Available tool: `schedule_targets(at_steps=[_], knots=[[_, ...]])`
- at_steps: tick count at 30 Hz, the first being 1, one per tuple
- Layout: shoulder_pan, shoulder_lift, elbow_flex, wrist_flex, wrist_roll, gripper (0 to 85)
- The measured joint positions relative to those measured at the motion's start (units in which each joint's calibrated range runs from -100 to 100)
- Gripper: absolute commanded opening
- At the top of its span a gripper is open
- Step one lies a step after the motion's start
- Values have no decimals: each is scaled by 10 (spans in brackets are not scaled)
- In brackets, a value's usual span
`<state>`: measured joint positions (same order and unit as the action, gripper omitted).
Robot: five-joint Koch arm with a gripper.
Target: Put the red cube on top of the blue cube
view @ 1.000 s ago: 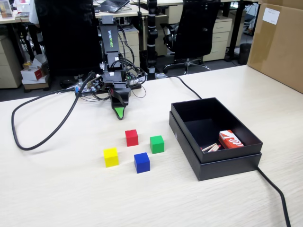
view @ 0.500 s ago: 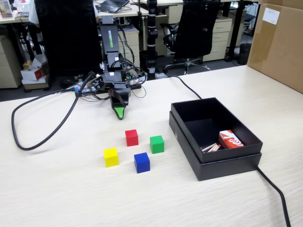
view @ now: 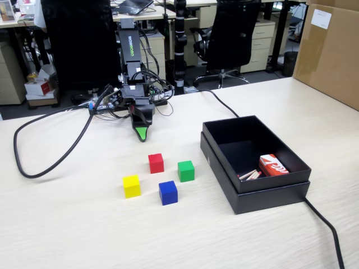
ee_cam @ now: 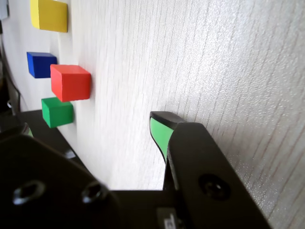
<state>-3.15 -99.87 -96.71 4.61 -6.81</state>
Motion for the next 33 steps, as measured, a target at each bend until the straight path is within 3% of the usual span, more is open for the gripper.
schedule_targets(at_steps=[17, 23, 33], knots=[[0, 0, 3, -2, -6, 479], [-2, 0, 39, -62, -4, 477], [1, 4, 158, -255, 21, 475]])
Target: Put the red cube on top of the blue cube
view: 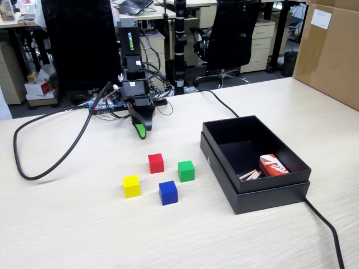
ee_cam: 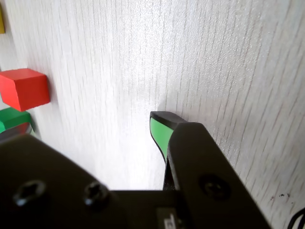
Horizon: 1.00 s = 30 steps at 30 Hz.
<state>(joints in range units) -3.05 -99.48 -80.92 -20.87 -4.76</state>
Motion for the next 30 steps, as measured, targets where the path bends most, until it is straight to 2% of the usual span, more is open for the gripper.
schedule_targets(at_steps=[6, 11, 19, 25, 30], knots=[[10, 52, 142, -136, 34, 473], [9, 115, 235, -194, 43, 473], [10, 225, 341, -230, 50, 473], [11, 400, 503, -298, 66, 473], [6, 529, 592, -307, 70, 471]])
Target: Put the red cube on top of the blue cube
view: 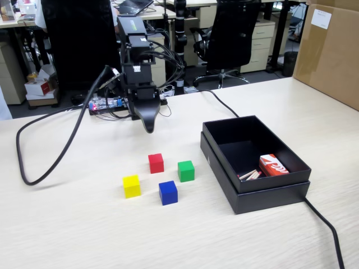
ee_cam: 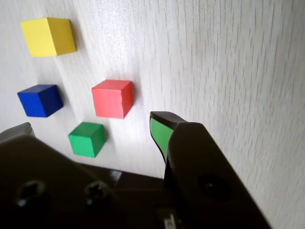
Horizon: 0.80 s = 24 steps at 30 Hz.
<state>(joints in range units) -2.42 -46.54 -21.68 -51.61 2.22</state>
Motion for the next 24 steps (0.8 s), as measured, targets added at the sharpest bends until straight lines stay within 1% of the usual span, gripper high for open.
schedule_targets(at_steps=[5, 10, 15, 24], knots=[[-5, 135, 37, -5, 0, 471], [-11, 206, 73, -5, -1, 471], [-11, 252, 107, -5, -1, 449], [-1, 290, 120, -5, -1, 449]])
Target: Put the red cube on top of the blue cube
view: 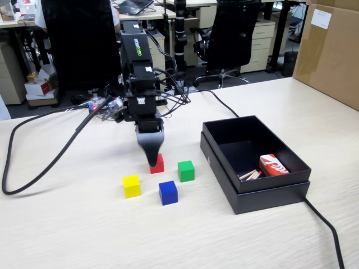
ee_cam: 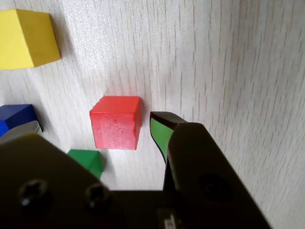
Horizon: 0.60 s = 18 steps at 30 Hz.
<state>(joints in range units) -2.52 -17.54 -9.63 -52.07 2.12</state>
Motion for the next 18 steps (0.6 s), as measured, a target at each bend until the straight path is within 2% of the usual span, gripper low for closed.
schedule_targets(at_steps=[18], knots=[[1, 56, 20, 0, 0, 420]])
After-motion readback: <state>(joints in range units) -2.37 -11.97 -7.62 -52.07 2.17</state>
